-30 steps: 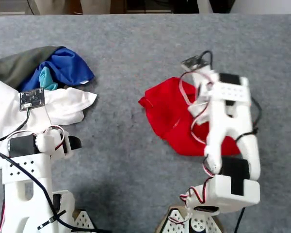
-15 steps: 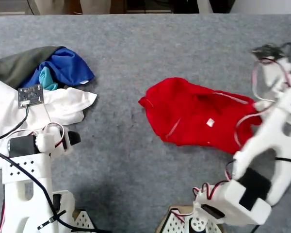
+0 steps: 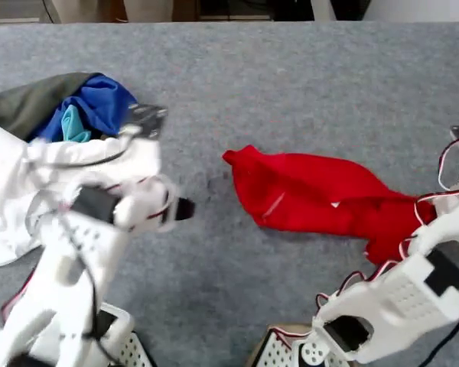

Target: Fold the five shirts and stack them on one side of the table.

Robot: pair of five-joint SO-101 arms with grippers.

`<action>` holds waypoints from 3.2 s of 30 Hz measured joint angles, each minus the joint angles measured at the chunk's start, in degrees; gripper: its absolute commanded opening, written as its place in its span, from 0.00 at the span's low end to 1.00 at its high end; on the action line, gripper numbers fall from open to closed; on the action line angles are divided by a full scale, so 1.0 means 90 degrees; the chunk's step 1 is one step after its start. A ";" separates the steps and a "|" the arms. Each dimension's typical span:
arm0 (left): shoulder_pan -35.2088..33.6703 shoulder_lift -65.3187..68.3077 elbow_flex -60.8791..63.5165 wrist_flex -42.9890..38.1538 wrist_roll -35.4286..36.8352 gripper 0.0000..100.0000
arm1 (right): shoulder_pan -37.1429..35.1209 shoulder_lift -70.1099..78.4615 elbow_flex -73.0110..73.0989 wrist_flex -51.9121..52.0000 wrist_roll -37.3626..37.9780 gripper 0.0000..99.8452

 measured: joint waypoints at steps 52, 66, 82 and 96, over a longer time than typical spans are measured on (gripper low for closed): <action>0.1407 0.8000 -0.8127 0.2647 0.1455 0.02 | -0.4650 0.0342 -0.2354 0.3243 -0.0723 0.26; 0.1074 0.4278 -0.4298 0.2462 0.1074 0.02 | -0.5578 0.1416 -0.0947 0.1074 -0.1631 0.00; -0.1690 0.1534 -0.2198 0.2491 -0.1446 0.02 | -0.3438 0.2442 -0.3673 0.2813 -0.0860 0.00; -0.2569 0.1280 -0.0879 0.2462 -0.2628 0.02 | -0.2266 0.2442 -0.3907 0.3839 0.0274 0.03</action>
